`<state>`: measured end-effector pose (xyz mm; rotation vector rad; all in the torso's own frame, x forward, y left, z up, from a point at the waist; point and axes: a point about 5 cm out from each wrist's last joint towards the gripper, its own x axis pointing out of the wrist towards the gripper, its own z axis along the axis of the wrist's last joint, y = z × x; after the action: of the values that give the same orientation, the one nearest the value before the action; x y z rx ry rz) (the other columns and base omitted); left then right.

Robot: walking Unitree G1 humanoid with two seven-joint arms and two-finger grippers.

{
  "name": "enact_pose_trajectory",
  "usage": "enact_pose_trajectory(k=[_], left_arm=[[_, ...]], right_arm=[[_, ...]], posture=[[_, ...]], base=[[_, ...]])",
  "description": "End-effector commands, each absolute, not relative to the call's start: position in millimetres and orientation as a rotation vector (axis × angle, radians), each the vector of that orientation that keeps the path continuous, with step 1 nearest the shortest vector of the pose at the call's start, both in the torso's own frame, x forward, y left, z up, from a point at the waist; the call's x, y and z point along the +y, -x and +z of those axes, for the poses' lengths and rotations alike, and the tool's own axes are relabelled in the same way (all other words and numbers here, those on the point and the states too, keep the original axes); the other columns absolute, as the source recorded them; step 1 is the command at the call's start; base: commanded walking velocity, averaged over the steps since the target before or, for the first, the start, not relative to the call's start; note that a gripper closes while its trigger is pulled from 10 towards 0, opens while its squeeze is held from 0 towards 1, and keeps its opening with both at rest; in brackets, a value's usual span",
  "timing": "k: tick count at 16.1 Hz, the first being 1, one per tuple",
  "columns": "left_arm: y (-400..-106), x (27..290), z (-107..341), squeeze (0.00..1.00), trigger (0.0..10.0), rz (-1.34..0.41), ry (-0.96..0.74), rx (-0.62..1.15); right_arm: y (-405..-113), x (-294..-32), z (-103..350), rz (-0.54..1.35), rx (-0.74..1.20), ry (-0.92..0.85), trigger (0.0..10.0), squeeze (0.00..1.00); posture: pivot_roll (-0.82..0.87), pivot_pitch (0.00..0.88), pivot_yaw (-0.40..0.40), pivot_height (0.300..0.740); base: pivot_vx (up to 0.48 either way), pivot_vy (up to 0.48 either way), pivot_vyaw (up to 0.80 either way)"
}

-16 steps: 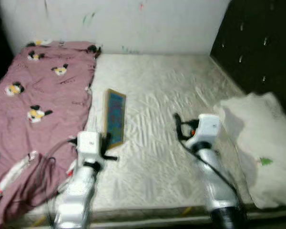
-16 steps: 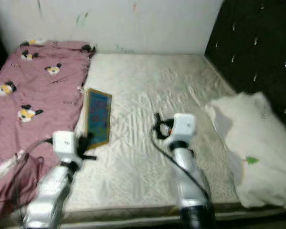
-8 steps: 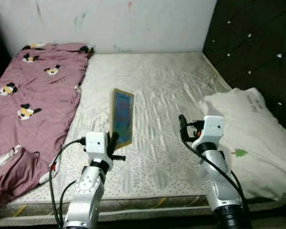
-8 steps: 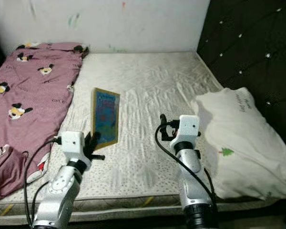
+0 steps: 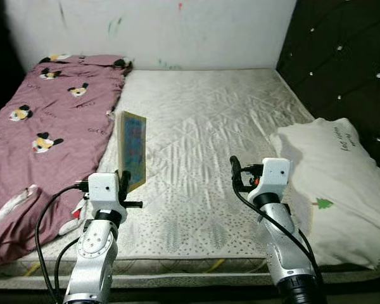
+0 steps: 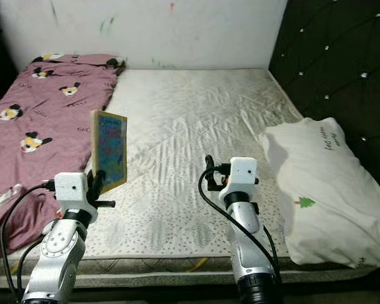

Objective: Clean up the room

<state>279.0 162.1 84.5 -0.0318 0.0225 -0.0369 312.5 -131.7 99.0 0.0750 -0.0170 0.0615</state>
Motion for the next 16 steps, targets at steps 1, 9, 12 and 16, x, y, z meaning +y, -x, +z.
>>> enact_pose_trajectory(k=[1,9,12,16], left_arm=[[-285,157,100,0.0,10.0,-0.049,0.038,-0.059],[-280,146,95,0.0,10.0,-0.063,0.072,-0.035],[-280,148,96,0.0,10.0,-0.059,0.071,-0.033],[-280,146,96,0.0,10.0,-0.066,0.074,-0.03]], right_arm=[[-318,-129,107,0.082,-0.048,-0.065,10.0,0.0],[-318,-134,106,0.088,-0.05,-0.046,10.0,0.0],[-318,-132,105,0.096,-0.048,-0.046,10.0,0.0],[-318,-133,105,0.099,-0.05,-0.04,10.0,0.0]], posture=[[0.03,0.0,0.002,0.74],[0.02,0.0,-0.012,0.74],[0.02,0.0,-0.012,0.74],[0.02,0.0,-0.012,0.74]], base=[[0.0,-0.247,0.0],[0.0,-0.328,0.0],[0.0,-0.379,0.0],[0.0,-0.381,0.0]])
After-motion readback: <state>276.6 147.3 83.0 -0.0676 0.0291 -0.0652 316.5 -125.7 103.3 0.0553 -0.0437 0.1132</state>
